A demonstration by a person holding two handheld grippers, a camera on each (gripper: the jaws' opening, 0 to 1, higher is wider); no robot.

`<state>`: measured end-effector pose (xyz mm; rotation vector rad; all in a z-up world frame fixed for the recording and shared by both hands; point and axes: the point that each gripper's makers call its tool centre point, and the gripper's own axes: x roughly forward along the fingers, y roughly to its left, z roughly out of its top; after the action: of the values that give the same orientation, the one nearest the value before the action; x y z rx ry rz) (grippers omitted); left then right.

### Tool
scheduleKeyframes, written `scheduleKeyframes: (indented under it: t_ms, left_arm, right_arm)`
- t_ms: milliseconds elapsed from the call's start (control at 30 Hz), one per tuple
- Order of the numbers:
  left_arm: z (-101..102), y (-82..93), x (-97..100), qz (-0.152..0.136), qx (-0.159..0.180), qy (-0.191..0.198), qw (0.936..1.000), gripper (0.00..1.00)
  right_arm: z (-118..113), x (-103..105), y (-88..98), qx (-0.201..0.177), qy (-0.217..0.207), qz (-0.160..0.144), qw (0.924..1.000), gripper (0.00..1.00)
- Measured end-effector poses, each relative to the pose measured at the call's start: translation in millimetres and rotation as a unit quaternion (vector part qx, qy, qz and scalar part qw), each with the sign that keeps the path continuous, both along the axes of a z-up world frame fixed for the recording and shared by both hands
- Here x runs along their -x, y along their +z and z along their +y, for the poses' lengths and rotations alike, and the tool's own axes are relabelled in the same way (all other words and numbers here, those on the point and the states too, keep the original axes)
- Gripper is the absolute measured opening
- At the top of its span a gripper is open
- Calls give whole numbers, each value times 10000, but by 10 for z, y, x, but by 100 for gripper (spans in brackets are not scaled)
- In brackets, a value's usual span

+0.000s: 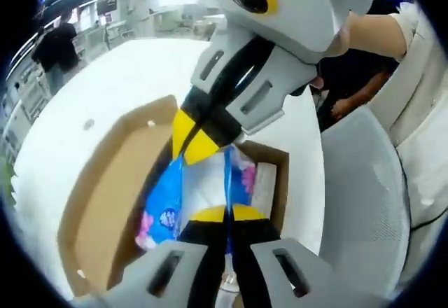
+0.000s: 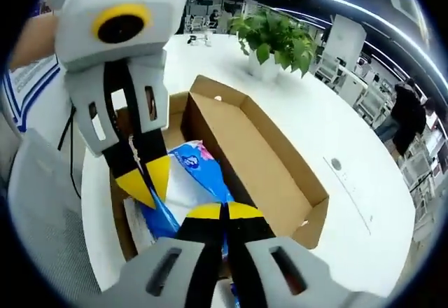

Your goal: Operate the shoe box by opening the lid, removing the specified soft item, and placing it in the target area until the item is outside and the box remains undamaged.

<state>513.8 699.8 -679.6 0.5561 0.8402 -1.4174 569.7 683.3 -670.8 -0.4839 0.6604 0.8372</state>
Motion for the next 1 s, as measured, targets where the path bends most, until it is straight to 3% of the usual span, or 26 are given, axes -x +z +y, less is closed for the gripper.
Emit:
scheduleKeyframes:
  t_ms: [200, 400, 633, 1000]
  left_arm:
    - [-38, 315, 103, -81, 37, -35, 10000, 0]
    - [-233, 554, 214, -91, 171, -111, 9998, 0]
    - [-661, 723, 288, -54, 436, -326, 9985, 0]
    - [-1383, 750, 424, 58, 666, -832, 9943, 0]
  right_arm:
    - [-12, 79, 300, -137, 99, -135, 9998, 0]
    - [-160, 141, 524, -314, -19, -102, 9995, 0]
    - [-510, 226, 684, -326, -158, -216, 9991, 0]
    - [-1257, 339, 703, -252, -589, -200, 9977, 0]
